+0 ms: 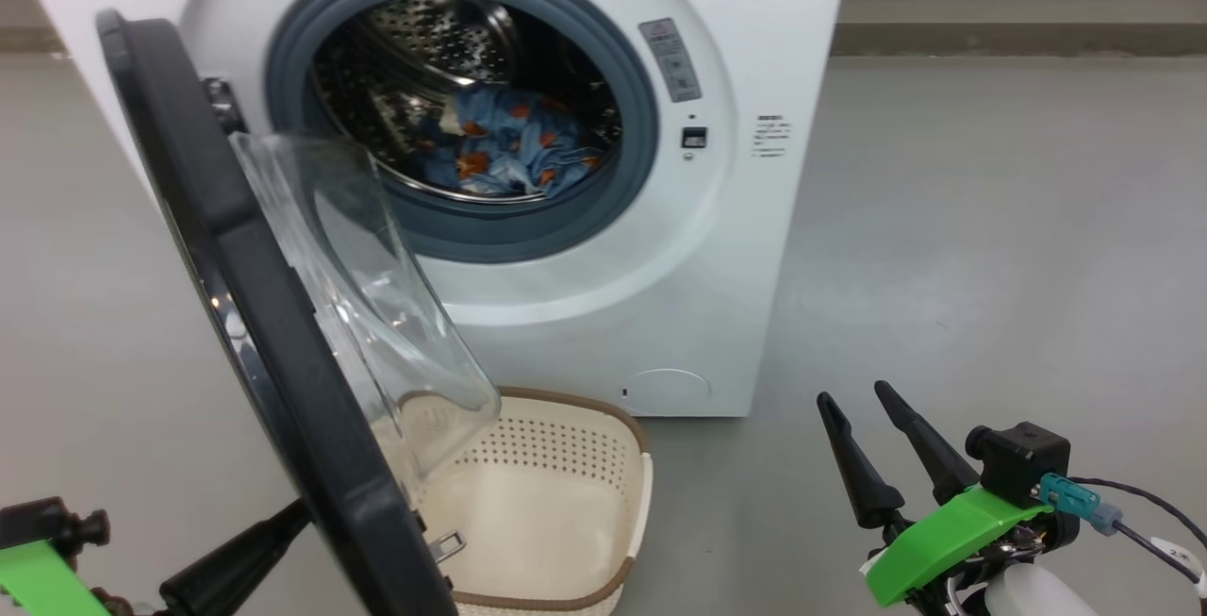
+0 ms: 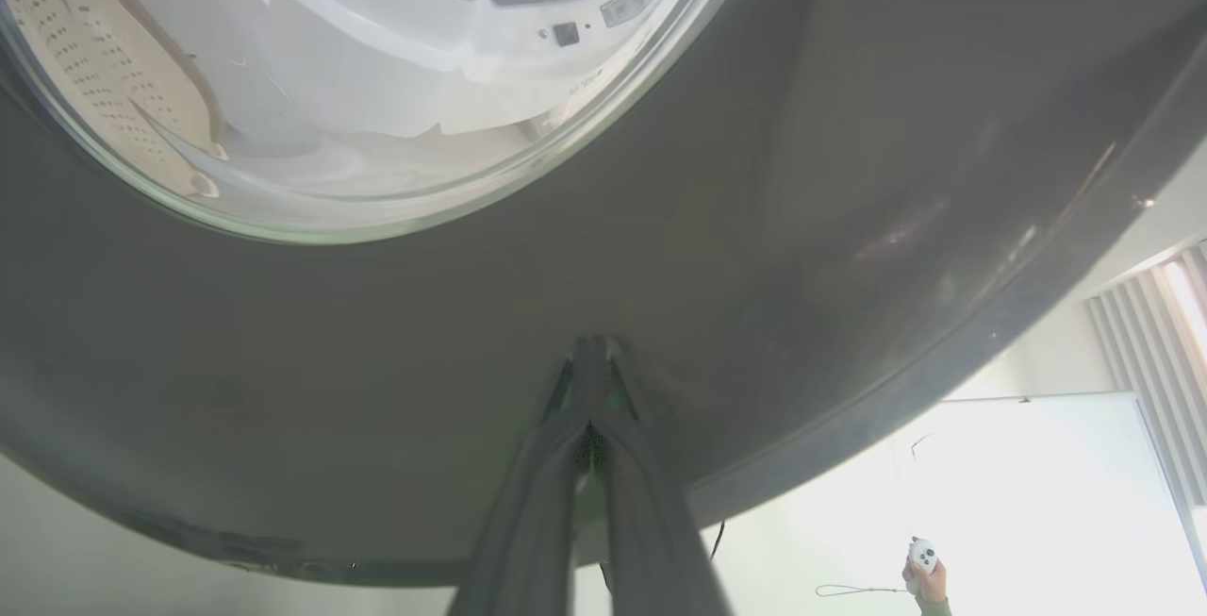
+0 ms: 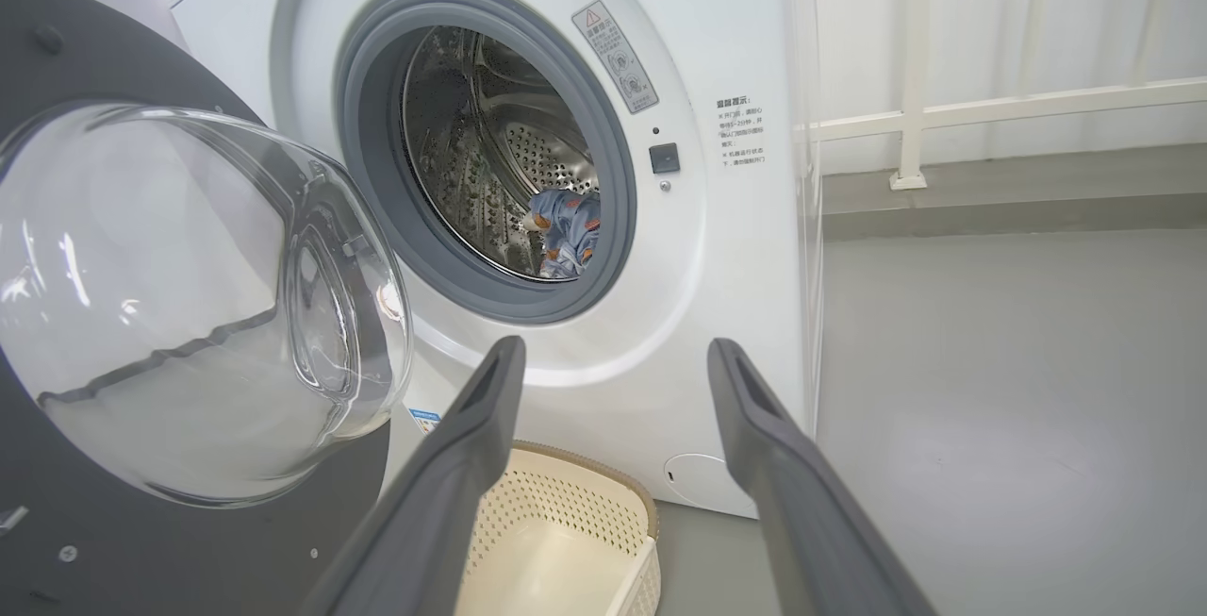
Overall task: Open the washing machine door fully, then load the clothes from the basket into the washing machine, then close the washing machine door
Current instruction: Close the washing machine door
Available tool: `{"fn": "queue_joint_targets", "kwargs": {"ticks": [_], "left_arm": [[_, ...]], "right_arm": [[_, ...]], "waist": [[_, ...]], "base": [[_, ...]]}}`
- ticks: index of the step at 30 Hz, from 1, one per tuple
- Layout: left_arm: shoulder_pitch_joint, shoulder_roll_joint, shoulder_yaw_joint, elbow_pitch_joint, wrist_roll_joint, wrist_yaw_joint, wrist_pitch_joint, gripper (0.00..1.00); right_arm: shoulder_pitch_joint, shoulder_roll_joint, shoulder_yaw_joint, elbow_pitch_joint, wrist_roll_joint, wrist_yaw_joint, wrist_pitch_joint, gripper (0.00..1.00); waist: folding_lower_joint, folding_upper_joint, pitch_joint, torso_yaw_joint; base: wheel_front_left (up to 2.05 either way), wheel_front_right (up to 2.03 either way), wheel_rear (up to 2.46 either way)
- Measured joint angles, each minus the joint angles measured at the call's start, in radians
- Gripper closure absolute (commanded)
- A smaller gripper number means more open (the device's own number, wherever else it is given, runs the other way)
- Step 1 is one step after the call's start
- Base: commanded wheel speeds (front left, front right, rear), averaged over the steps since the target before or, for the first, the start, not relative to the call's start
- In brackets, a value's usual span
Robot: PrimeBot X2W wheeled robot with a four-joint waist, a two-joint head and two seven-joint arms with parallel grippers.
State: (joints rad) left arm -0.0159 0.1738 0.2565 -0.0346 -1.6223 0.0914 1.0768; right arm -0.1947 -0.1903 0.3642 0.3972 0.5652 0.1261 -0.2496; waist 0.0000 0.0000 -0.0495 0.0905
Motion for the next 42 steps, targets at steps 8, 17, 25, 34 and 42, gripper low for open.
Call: {"fn": "queue_joint_targets", "kwargs": {"ticks": [8,17,25,34,42], "left_arm": [[-0.002,-0.035,-0.027,-0.001,0.005,-0.023,-0.012,1.00],[-0.051,-0.069,-0.062,0.028,0.017,-0.058,-0.039,1.00],[-0.091,-0.073,-0.067,0.068,0.042,-0.095,-0.063,1.00],[-0.109,-0.080,-0.064,0.091,0.042,-0.104,-0.074,1.00],[-0.110,-0.072,-0.053,0.085,0.095,-0.137,-0.120,0.64]], "right_arm": [[0.000,-0.005,0.000,-0.001,-0.001,0.000,0.000,0.00],[0.000,-0.007,0.012,-0.002,-0.002,0.000,0.000,0.00],[0.000,-0.008,0.002,-0.007,-0.003,0.000,0.000,0.00],[0.000,-0.005,-0.020,-0.007,-0.012,0.000,0.000,0.00],[0.000,-0.001,-0.031,-0.007,-0.012,0.000,0.000,0.00]], "waist": [[0.0000,0.0000,0.007,-0.083],[0.0000,0.0000,0.018,-0.166],[0.0000,0.0000,0.038,-0.204],[0.0000,0.0000,0.040,-0.181],[0.0000,0.0000,0.030,-0.135]], "base": [[0.00,0.00,0.00],[0.00,0.00,0.00],[0.00,0.00,0.00],[0.00,0.00,0.00],[0.00,0.00,0.00]]}}
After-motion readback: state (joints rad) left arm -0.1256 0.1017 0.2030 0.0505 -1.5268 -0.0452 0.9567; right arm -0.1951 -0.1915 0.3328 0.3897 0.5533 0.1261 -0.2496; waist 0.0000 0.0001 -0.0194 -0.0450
